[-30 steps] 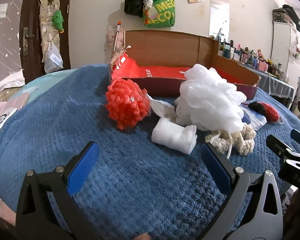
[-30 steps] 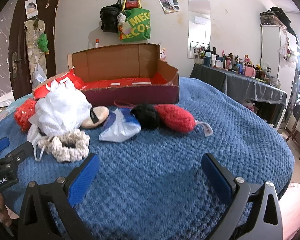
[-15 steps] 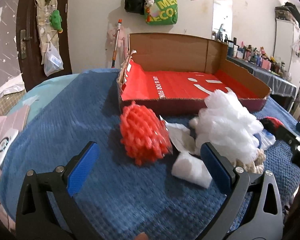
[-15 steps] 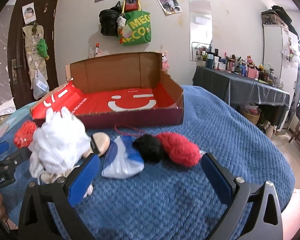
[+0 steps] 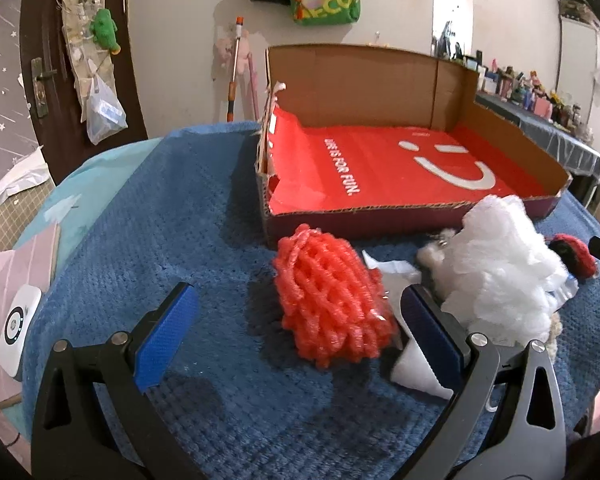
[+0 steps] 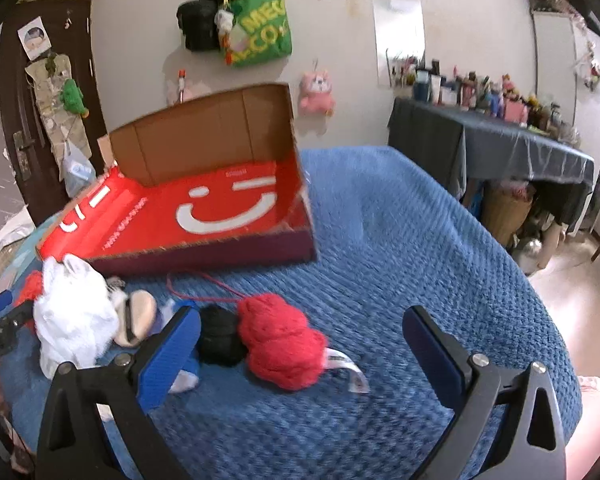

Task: Organize soft objects
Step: 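Grasp the red knitted bunny with the right tool while the left tool grasps the red foam net, then carry the bunny into the red box and open the right tool while the left tool releases the net there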

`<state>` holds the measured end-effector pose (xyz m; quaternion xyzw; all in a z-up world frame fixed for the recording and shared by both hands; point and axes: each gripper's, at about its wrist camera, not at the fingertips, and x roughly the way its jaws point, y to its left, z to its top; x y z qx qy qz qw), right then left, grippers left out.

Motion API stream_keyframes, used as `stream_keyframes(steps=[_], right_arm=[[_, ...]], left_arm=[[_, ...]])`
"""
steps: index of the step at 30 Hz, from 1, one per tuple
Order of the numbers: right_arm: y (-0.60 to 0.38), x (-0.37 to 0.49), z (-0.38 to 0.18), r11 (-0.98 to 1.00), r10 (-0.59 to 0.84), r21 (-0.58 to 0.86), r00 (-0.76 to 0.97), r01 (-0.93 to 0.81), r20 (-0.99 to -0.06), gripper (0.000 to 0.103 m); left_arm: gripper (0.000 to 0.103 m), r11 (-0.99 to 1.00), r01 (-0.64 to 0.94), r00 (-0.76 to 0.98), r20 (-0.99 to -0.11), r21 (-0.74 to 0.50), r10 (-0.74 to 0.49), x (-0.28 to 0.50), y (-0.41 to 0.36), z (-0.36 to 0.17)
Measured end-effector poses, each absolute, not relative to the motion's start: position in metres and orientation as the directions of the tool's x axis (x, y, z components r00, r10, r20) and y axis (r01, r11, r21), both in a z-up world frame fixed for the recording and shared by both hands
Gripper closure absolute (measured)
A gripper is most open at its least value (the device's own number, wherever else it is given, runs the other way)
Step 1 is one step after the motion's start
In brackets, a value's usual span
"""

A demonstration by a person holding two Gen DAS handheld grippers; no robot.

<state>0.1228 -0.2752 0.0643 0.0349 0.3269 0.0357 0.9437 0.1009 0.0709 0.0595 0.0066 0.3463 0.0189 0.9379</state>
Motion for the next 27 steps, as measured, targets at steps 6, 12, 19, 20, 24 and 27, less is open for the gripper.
stream_keyframes(steps=[6, 12, 19, 20, 24, 27], right_arm=[[-0.283, 0.125, 0.056, 0.994, 0.106, 0.046, 0.739, -0.101, -0.666, 0.0], [-0.275, 0.13, 0.047, 0.986, 0.114, -0.006, 0.704, -0.166, -0.701, 0.001], [-0.272, 0.137, 0.042, 0.974, 0.182, 0.034, 0.682, -0.224, -0.708, 0.029], [-0.272, 0.138, 0.042, 0.972, 0.194, 0.042, 0.68, -0.232, -0.707, 0.036], [-0.271, 0.141, 0.044, 0.952, 0.283, 0.123, 0.659, -0.279, -0.696, 0.057], [-0.271, 0.134, 0.056, 0.956, 0.273, 0.105, 0.704, -0.272, -0.656, 0.057]], left_arm=[[0.001, 0.999, -0.031, 0.74, -0.671, 0.034, 0.046, 0.107, 0.074, 0.053], [0.032, 1.0, 0.005, 0.719, -0.695, 0.016, 0.008, 0.114, 0.069, 0.047], [0.051, 0.999, 0.048, 0.715, -0.697, -0.016, -0.045, 0.121, 0.063, 0.045], [0.053, 0.998, 0.051, 0.718, -0.694, -0.023, -0.052, 0.12, 0.063, 0.046], [0.055, 0.998, 0.056, 0.732, -0.678, -0.04, -0.068, 0.117, 0.064, 0.053], [0.055, 0.997, 0.061, 0.745, -0.663, -0.043, -0.074, 0.114, 0.064, 0.062]])
